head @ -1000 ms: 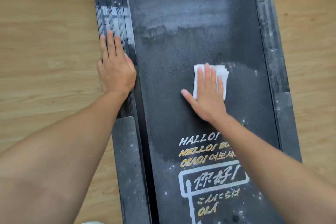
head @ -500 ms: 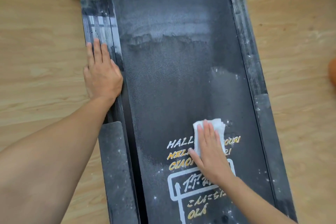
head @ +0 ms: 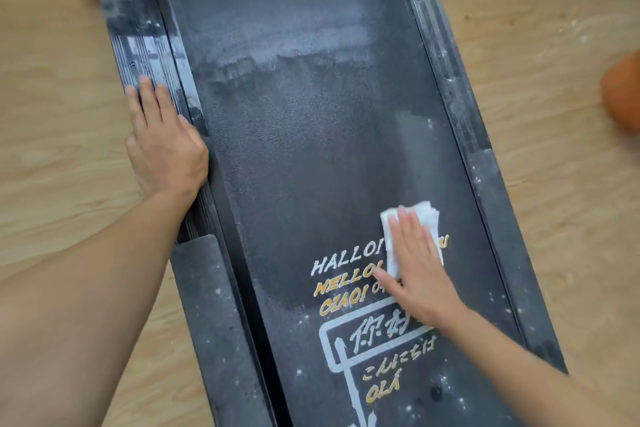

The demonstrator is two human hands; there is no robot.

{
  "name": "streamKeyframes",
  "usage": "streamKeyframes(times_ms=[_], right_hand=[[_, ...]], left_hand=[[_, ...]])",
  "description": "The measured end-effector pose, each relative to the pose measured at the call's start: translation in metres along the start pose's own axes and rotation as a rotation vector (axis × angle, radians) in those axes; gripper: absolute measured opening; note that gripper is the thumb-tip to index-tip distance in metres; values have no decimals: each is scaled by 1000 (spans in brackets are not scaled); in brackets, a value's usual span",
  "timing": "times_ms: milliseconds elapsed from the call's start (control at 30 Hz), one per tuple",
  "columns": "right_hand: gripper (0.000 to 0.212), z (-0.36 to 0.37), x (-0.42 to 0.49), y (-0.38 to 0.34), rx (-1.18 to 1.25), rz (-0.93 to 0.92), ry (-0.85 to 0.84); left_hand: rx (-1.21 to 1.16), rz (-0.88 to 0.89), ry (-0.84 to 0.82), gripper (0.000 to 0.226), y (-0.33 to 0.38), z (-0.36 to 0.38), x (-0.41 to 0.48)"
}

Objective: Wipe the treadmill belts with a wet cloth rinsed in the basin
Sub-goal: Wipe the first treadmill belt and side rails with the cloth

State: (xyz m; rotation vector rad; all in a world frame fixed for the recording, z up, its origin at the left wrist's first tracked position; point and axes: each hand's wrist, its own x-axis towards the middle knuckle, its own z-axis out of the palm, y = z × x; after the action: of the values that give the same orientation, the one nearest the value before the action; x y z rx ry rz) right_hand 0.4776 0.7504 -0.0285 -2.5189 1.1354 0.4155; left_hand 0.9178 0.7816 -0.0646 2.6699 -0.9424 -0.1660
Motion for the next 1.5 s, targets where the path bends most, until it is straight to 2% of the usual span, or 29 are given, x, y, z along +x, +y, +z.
streamKeyframes(times_ms=[33,100,167,267,367,467,600,667,733,933,1000,1100,1267,1333,1500], right_hand=[[91,7,-33,1,5,-3,-43],[90,8,-29,11,14,-4,-45],[93,-9,44,12,4,46,30],[97,-59,202,3,26,232,214],[100,-99,277,5,27,263,246],[99,-84,226,31,-1,146,159],[95,-22,36,55,-9,98,35],[94,-6,-23,57,12,90,-54],[96,-6,-8,63,5,66,-40],[103,-91,235,72,-89,85,135],[105,-101,264,73,-85,75,156],[100,-83,208,87,-70,33,131],[100,-41,15,99,2,81,-14],[97,-42,11,104,-27,54,-63],[83,-56,98,93,-43,118,-15]], left_hand=[[-1,-2,-5,61,0,-1,-1],[13,2,1,61,-1,0,0],[7,7,4,60,-1,2,1],[17,2,19,58,-6,9,2],[24,0,8,58,-3,6,1],[28,-1,-9,59,0,1,1],[41,-16,-23,60,3,-4,0],[53,-16,-29,60,3,-3,1],[72,-16,-32,60,3,-2,0],[64,-1,-5,59,-3,6,1],[61,7,17,58,-4,7,2],[51,6,13,58,-2,6,1],[35,2,-14,58,-1,2,2],[33,-3,-18,57,-2,2,3],[23,-12,-31,58,-1,1,2]])
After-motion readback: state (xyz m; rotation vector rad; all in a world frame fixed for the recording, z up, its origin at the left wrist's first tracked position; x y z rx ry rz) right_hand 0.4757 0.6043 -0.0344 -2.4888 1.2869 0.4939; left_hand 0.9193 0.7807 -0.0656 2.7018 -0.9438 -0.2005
